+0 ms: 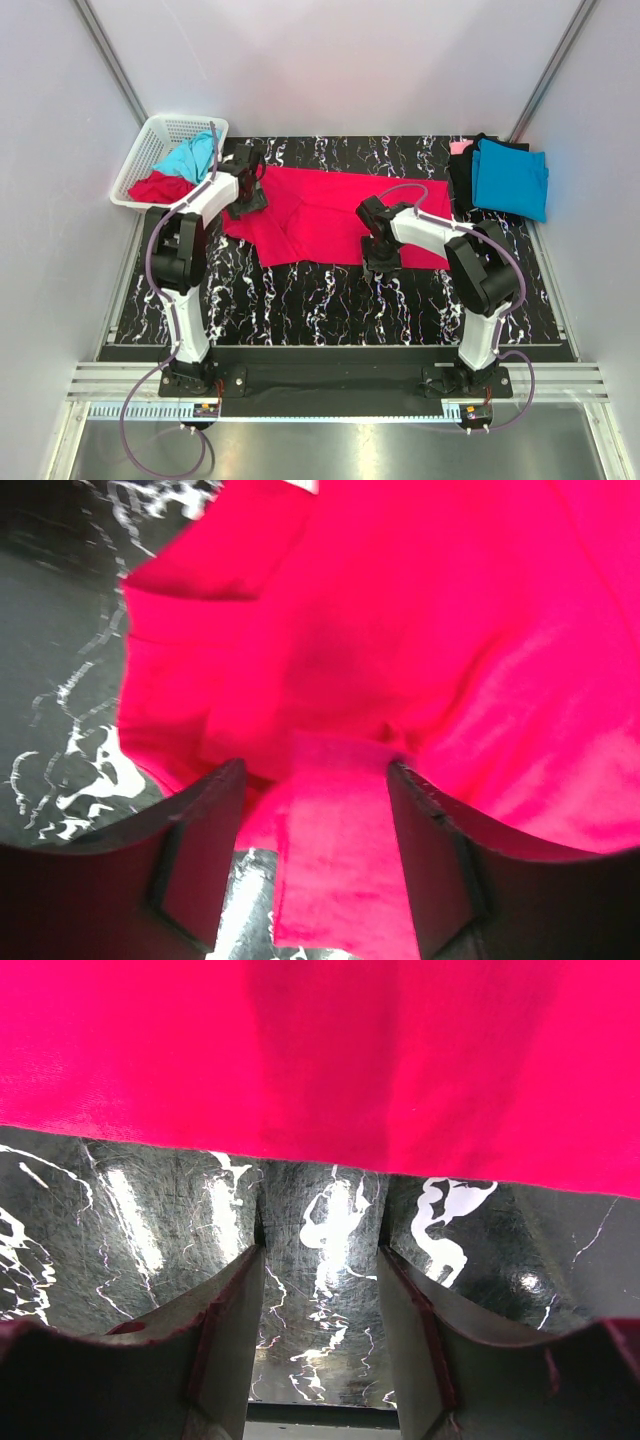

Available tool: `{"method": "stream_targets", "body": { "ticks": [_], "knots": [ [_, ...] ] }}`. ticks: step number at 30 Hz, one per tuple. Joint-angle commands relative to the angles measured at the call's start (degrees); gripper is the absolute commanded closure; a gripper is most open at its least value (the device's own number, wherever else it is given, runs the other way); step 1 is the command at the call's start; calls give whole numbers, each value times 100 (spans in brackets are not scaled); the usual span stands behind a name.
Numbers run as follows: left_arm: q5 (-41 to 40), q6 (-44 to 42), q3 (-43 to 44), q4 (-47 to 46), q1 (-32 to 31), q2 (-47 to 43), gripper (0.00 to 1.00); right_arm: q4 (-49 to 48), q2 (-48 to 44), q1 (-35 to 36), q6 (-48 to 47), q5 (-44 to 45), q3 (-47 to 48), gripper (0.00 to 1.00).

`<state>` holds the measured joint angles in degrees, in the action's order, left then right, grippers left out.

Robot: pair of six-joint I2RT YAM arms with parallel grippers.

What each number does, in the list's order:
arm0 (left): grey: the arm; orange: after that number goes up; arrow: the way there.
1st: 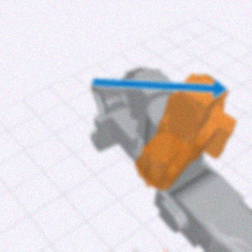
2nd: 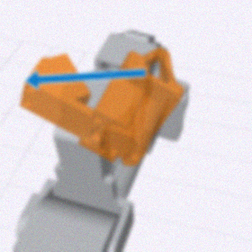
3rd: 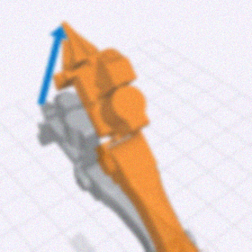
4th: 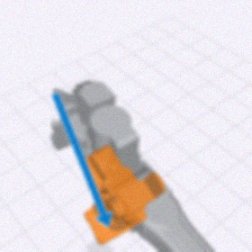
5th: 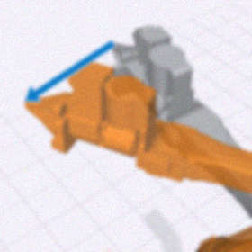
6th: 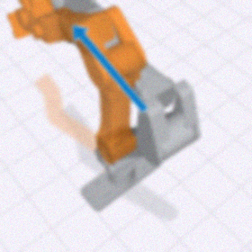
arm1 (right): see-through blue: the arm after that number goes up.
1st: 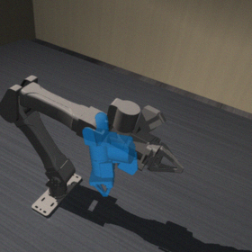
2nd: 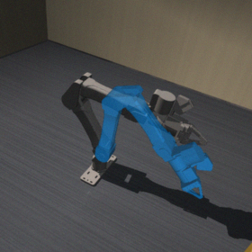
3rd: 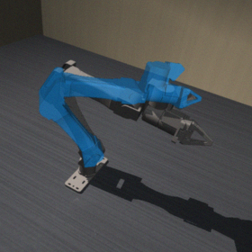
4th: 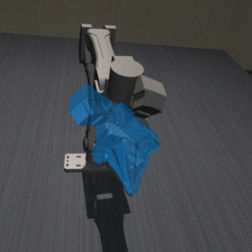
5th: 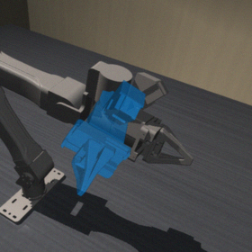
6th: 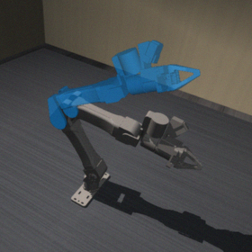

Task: Fold and stack the t-shirts
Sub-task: Fold the tshirt

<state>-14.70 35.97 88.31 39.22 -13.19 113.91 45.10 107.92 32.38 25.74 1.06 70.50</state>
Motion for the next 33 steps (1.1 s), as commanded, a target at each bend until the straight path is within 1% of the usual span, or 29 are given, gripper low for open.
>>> {"method": "stream_targets", "body": {
  "ticks": [1, 4, 5, 9, 15, 25, 28, 29, 33],
  "knots": [
    [-130, 86, 300, -160, 88, 105, 39, -63, 159, 66, -34, 131, 104, 44],
    [72, 95, 257, -309, 150, 176, 47, -54, 177, 67, -16, 123, 122, 44],
    [142, 95, 178, -380, 185, 176, 51, -63, 177, 67, -16, 123, 122, 44],
    [686, 182, 19, -652, 326, 219, 61, -45, 159, 67, -16, 149, 113, 44],
    [776, 227, -103, -705, 361, 202, 63, -19, 124, 67, -16, 184, 87, 45],
    [740, 244, -174, -679, 361, -202, 74, -28, 133, 67, 37, 202, 52, 45],
    [740, 270, -209, -627, 361, -343, 81, -19, 80, 67, 54, 210, 43, 45],
    [740, 279, -235, -600, 361, -386, 87, -19, 63, 67, 46, 210, 43, 45],
    [697, 350, -358, -495, 361, -694, 94, -10, 54, 67, 63, 228, 17, 45]
  ]
}}
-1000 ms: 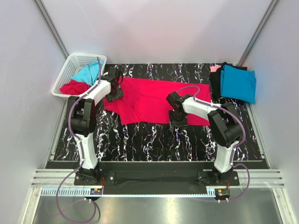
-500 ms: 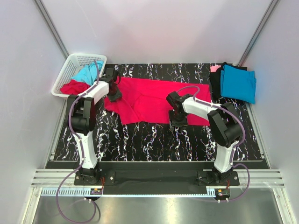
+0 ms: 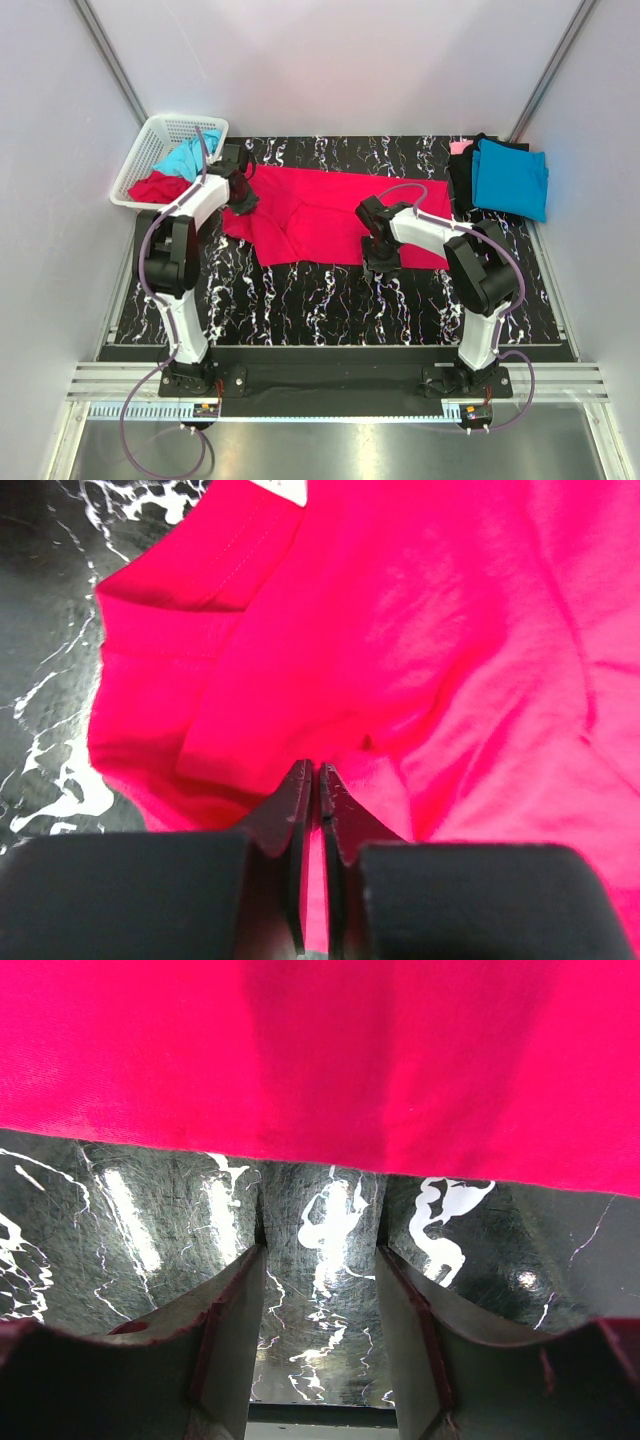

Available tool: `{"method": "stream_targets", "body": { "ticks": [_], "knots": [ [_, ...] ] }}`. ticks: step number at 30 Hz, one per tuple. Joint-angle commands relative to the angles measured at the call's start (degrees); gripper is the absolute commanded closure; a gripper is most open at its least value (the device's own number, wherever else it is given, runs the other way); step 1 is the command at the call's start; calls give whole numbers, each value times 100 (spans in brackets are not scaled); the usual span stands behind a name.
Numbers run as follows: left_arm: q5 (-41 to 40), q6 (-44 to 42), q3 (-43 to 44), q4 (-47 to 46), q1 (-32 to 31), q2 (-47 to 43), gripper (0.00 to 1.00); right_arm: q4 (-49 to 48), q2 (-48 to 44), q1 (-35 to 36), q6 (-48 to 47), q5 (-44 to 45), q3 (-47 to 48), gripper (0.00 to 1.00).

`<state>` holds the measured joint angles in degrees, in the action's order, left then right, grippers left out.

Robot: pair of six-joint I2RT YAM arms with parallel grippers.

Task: Fold and stack the t-shirts
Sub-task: Fold the tshirt

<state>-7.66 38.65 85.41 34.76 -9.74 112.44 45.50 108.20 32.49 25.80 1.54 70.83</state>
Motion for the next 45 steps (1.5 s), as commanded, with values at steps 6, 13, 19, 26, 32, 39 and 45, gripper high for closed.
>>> {"method": "stream_targets", "body": {
  "ticks": [6, 13, 19, 26, 32, 39, 45],
  "knots": [
    [124, 169, -384, 170, 16, -1303, 92, -23, -159, 64, 127, 215, -51, 45],
    [230, 160, -1191, 505, -168, -2225, 90, 143, -528, 56, 180, 347, -43, 46],
    [-77, 361, -2220, 786, -738, -3394, 89, 390, -950, 56, 311, 926, 28, 43],
    [-315, 942, -3371, 944, -1355, -4502, 88, 101, -1415, -199, 786, 1709, -516, 26],
    [-411, 1329, -3996, 1146, -1443, -5275, 88, -233, -1504, -1050, 672, 1384, -825, 26],
    [-473, 1443, -4120, 1340, -1505, -5269, 87, -471, -1214, -1623, 557, 1050, -702, 27],
    [-535, 1434, -4093, 1331, -1619, -5066, 87, -550, -836, -2000, 592, 1032, -605, 27]
  ]
}}
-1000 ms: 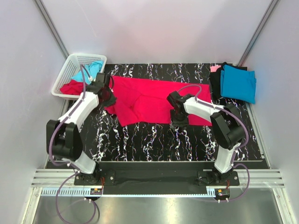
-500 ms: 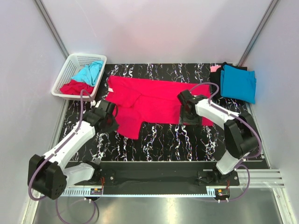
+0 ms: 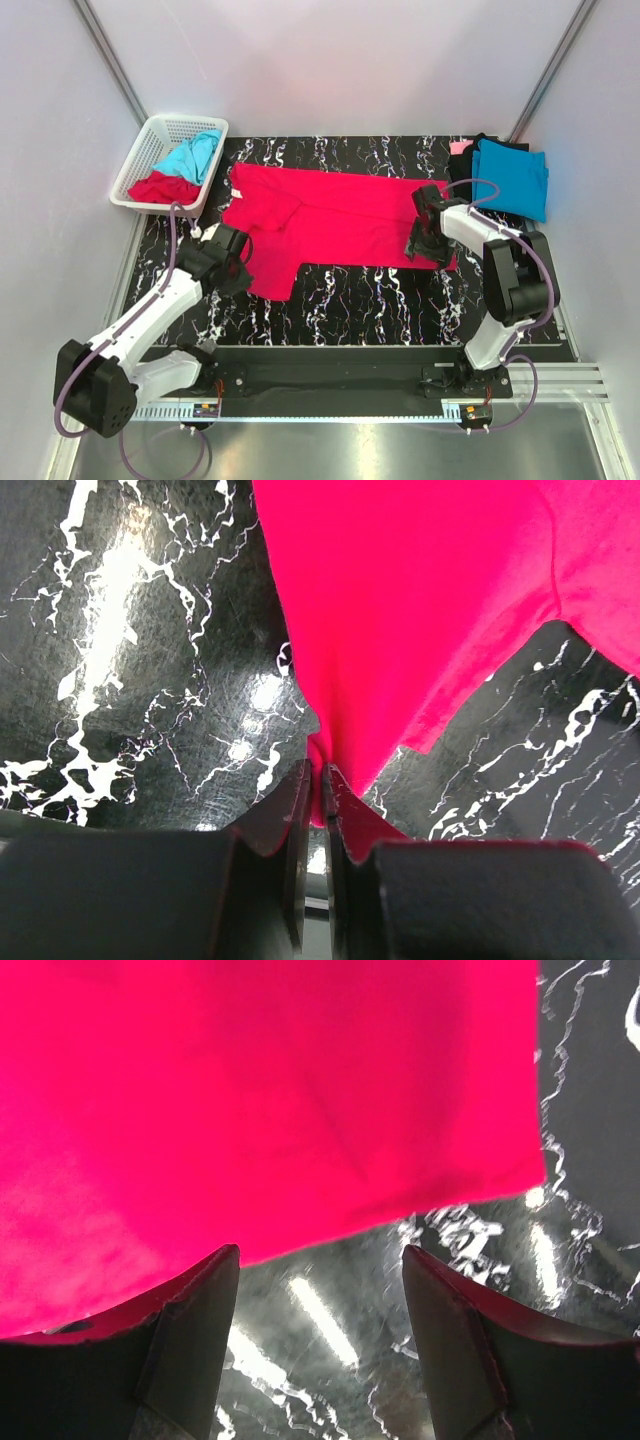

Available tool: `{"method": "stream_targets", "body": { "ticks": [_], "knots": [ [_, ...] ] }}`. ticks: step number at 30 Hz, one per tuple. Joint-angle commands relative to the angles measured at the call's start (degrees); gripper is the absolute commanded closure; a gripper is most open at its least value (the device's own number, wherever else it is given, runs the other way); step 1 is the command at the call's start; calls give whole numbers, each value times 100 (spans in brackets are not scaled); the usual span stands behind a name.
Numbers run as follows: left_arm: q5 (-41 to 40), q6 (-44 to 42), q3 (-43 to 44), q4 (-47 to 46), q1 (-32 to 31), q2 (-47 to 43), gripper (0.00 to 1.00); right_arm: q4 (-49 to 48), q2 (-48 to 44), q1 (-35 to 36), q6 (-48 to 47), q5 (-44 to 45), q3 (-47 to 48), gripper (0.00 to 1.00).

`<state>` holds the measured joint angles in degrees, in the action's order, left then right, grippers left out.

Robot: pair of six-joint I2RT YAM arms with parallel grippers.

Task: Fold and stack the t-shirts
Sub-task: Fold the tshirt

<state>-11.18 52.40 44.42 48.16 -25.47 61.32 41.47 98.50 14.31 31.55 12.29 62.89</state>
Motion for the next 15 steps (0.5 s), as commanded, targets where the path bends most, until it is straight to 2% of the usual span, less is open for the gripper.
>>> {"method": "stream_targets", "body": {
  "ticks": [1, 10, 15],
  "knots": [
    [-200, 51, 14, 0, -63, 64, 87, -148, 152, -322, 53, -8, 171, 27],
    [-279, -2, 57, -26, -116, 213, 87, -131, 117, -1245, 71, 186, 12, 29],
    [-288, 7, 84, -35, -142, 258, 87, -157, 170, -1307, 53, 45, -14, 30]
  ]
}}
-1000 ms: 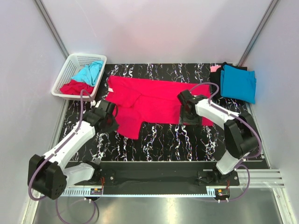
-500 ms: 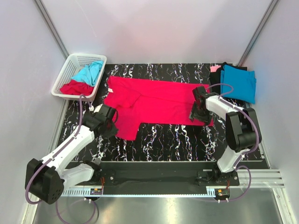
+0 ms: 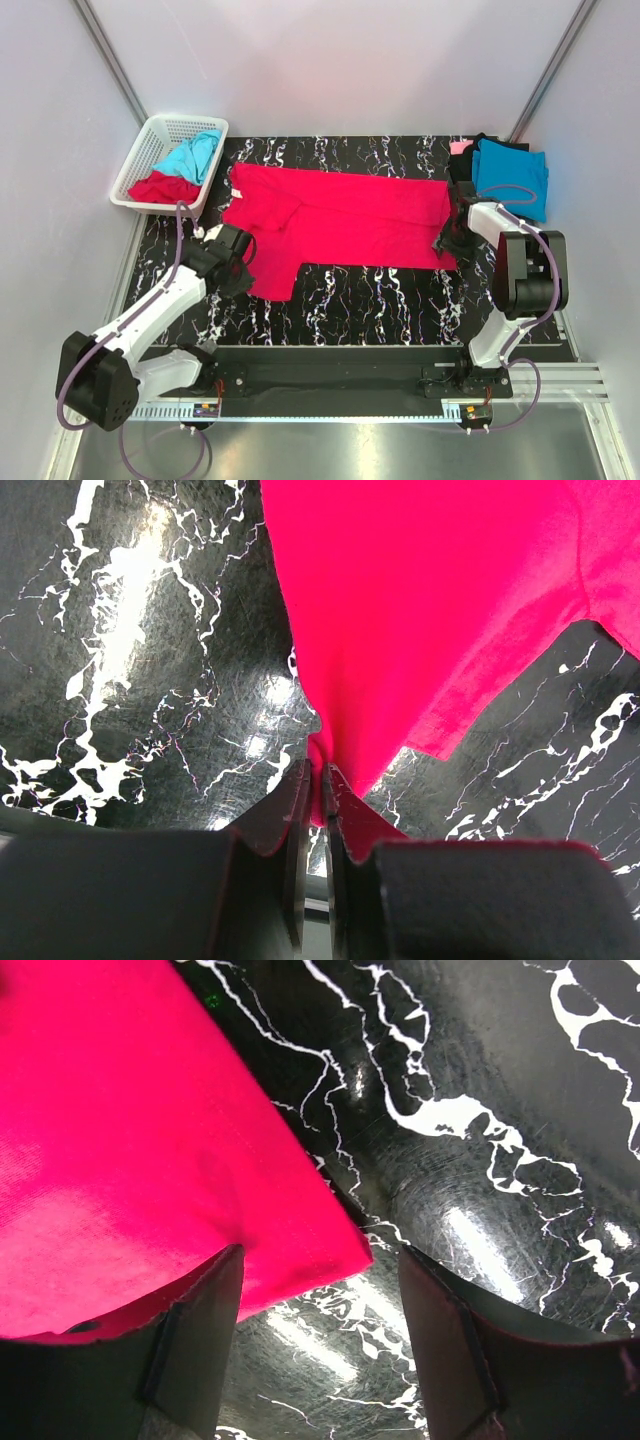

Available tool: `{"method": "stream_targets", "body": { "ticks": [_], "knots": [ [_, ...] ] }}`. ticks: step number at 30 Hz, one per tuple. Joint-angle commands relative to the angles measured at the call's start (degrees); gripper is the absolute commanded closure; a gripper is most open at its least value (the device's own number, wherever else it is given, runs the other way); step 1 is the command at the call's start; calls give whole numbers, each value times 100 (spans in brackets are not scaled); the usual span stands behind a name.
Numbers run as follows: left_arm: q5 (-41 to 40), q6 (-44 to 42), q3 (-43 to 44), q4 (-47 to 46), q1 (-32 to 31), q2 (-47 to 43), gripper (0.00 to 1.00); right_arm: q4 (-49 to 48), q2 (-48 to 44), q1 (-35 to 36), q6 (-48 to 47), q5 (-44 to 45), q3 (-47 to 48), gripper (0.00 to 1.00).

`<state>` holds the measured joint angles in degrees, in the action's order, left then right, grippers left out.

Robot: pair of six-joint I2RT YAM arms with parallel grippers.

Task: Fold and stack the t-shirts
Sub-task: Fold the tshirt

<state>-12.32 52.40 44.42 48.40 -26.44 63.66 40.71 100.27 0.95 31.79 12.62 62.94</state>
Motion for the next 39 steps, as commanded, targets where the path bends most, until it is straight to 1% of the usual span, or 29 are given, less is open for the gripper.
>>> {"method": "stream_targets", "body": {
  "ticks": [1, 4, 7, 10, 11, 13, 14, 15, 18, 19, 20, 22, 24, 26, 35, 39],
  "knots": [
    [-175, -2, 101, -50, -46, 24, 87, -89, 1, 37, 38, 12, -36, 30],
    [-183, -11, 128, -50, -55, 50, 87, -98, 19, 28, 38, -5, -88, 32],
    [-183, 7, 145, -50, -63, 68, 87, -133, -16, 28, 73, -67, -211, 36],
    [-175, 7, 180, -50, -81, 85, 87, -177, -7, 19, 108, -93, -334, 45],
    [-183, 7, 189, -50, -90, 94, 87, -186, 10, 28, 117, -119, -387, 53],
    [-183, 7, 207, -41, -99, 103, 87, -195, 10, 28, 143, -128, -440, 62],
    [-183, 16, 207, -41, -107, 86, 87, -195, 19, 19, 143, -128, -466, 70],
    [-183, 16, 207, -41, -116, 103, 87, -186, -7, 19, 161, -128, -484, 76],
    [-175, 51, 207, -33, -151, 59, 88, -177, -86, 19, 187, -146, -598, 88],
    [-175, 60, 181, -15, -169, 24, 88, -142, -130, 19, 187, -137, -668, 89],
    [-175, 77, 155, -6, -186, -37, 89, -125, -165, 28, 205, -137, -712, 92],
    [-192, 165, 84, 37, -239, -151, 94, -107, -297, 19, 213, -146, -852, 98],
    [-210, 261, 40, 64, -300, -310, 100, -98, -420, 19, 222, -111, -958, 100],
    [-227, 332, -4, 125, -362, -459, 100, -81, -490, 19, 266, -14, -1099, 100],
    [-342, 613, 57, 494, -696, -802, 100, 77, -807, 19, 679, -243, -1257, 100],
    [-447, 753, 198, 696, -828, -969, 100, 192, -1175, 28, 898, -112, -1310, 100]
  ]
}}
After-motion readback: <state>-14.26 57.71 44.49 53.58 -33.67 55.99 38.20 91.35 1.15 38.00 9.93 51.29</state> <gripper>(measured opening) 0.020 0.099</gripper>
